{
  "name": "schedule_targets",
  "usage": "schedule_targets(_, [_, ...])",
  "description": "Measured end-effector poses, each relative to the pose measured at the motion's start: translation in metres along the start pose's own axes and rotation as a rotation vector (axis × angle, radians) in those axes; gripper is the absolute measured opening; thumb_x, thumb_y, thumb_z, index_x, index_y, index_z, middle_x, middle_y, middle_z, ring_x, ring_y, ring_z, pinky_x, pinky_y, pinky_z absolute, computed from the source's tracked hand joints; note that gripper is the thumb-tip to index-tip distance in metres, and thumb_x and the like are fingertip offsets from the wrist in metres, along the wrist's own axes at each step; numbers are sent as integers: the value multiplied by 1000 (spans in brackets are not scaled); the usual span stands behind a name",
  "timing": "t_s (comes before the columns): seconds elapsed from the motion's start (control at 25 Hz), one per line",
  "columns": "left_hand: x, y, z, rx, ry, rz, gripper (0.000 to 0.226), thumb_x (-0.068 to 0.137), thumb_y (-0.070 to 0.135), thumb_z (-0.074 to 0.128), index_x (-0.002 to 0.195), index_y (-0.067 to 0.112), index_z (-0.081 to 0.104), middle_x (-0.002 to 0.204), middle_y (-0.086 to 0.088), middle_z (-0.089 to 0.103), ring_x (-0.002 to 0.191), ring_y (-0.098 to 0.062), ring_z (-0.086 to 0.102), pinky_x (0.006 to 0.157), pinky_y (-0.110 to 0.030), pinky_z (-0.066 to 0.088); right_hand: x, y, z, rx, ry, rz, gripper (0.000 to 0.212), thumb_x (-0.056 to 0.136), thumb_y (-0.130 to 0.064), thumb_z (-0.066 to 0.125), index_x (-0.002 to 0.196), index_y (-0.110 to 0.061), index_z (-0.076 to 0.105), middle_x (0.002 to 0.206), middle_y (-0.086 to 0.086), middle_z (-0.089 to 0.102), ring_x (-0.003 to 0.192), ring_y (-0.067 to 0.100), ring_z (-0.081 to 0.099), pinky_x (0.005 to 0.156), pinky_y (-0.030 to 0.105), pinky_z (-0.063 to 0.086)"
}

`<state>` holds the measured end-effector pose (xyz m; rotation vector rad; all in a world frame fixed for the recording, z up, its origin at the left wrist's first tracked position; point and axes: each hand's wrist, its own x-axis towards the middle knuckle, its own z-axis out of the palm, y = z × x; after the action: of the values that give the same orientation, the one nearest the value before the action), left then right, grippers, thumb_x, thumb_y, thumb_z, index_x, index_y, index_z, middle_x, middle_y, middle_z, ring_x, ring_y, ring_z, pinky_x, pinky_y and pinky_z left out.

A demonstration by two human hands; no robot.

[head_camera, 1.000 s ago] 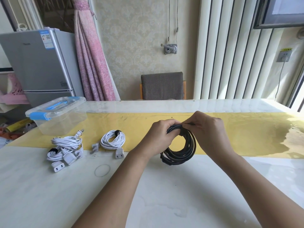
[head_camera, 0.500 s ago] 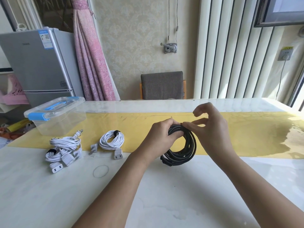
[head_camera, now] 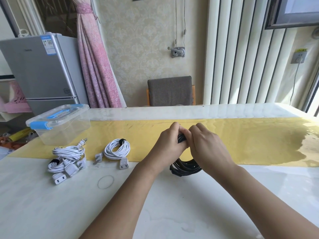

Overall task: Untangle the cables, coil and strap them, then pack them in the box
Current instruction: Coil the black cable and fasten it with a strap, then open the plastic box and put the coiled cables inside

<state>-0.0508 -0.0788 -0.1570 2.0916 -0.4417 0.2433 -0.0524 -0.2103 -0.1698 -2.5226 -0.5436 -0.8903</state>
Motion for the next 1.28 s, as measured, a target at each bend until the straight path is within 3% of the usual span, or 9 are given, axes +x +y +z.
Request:
schedule_targets(0.16, [0, 0, 3, 37, -2, 154, 26, 89, 21, 65, 99, 14, 42, 81, 3, 62, 67, -2, 55, 60, -15, 39, 6, -1, -12, 221, -161, 270, 66, 96, -55, 24, 74, -3, 59, 65, 12, 58, 67, 29, 56, 68, 43, 47])
schedule_targets(0.32, [0, 0, 6, 83, 38, 212, 40, 80, 26, 75, 93, 22, 38, 76, 2, 63, 65, -4, 56, 61, -14, 40, 9, 0, -21, 448, -216, 512, 84, 94, -61, 26, 64, 11, 57, 65, 24, 63, 69, 32, 60, 72, 41, 48])
schedule_targets(0.44, [2, -2, 0, -29, -85, 14, 33, 76, 32, 78, 90, 26, 49, 76, 2, 65, 67, -9, 58, 67, -22, 43, 6, 0, -16, 465, -163, 570, 76, 96, -58, 26, 52, 1, 44, 54, 14, 51, 56, 25, 47, 61, 37, 41])
schedule_targets(0.6, [-1, -4, -15, -131, -424, -288, 18, 90, 24, 64, 78, 12, 57, 68, -3, 60, 62, -16, 62, 61, -27, 52, 3, 10, -4, 658, -162, 699, 73, 96, -58, 31, 49, -5, 50, 46, 6, 51, 47, 21, 49, 60, 32, 42])
schedule_targets(0.76, [-3, 0, -27, 195, -296, -279, 30, 91, 29, 56, 66, 14, 54, 58, 1, 50, 54, -15, 50, 56, -27, 42, -4, 5, 0, 839, -242, 574, 61, 88, -59, 47, 65, -5, 61, 57, 9, 61, 50, 13, 57, 59, 26, 44])
schedule_targets(0.84, [-9, -5, -39, 272, -201, -280, 31, 90, 32, 53, 66, 13, 47, 58, 1, 36, 55, -18, 36, 55, -30, 29, -5, 0, 6, 785, -279, 456, 36, 89, -45, 59, 81, -10, 64, 72, 8, 67, 61, 10, 63, 59, 20, 44])
schedule_targets(0.96, [-22, -16, -60, 285, -121, -276, 34, 94, 36, 51, 74, 8, 55, 64, -2, 38, 60, -17, 37, 56, -29, 28, 0, -14, 17, 790, -322, 436, 6, 91, -28, 63, 86, -25, 63, 80, -1, 67, 75, 13, 65, 65, 20, 46])
schedule_targets(1.2, [-31, -36, -118, 13, -63, -312, 43, 95, 39, 53, 83, -1, 63, 71, -6, 64, 64, -16, 64, 65, -31, 54, 44, -52, 43, 870, -414, 442, 18, 94, -28, 57, 92, -12, 65, 73, 1, 58, 65, 12, 52, 60, 22, 39])
schedule_targets(1.28, [-25, -57, -153, 92, 86, -309, 39, 94, 38, 56, 86, 1, 65, 77, -5, 70, 72, -18, 66, 77, -35, 55, 65, -54, 59, 824, -447, 504, 25, 95, -30, 56, 94, -6, 64, 77, 2, 54, 69, 15, 48, 63, 27, 36])
